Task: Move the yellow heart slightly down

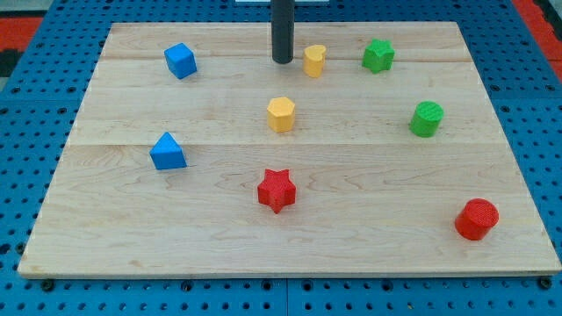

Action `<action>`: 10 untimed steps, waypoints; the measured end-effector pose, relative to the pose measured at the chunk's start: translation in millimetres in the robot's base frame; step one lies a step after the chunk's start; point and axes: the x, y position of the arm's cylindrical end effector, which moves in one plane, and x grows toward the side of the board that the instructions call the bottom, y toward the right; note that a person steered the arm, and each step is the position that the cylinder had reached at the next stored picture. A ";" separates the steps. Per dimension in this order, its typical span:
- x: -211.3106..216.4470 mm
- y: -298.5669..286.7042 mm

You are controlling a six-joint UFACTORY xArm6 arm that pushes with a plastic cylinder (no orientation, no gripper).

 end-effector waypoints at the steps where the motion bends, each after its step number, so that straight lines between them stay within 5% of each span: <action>1: 12.3 51.8; 2: -1.1 64.3; 3: 29.6 51.5; 5: 14.0 -45.6; 7: -85.5 2.4; 9: -76.6 71.4; 10: -59.1 55.5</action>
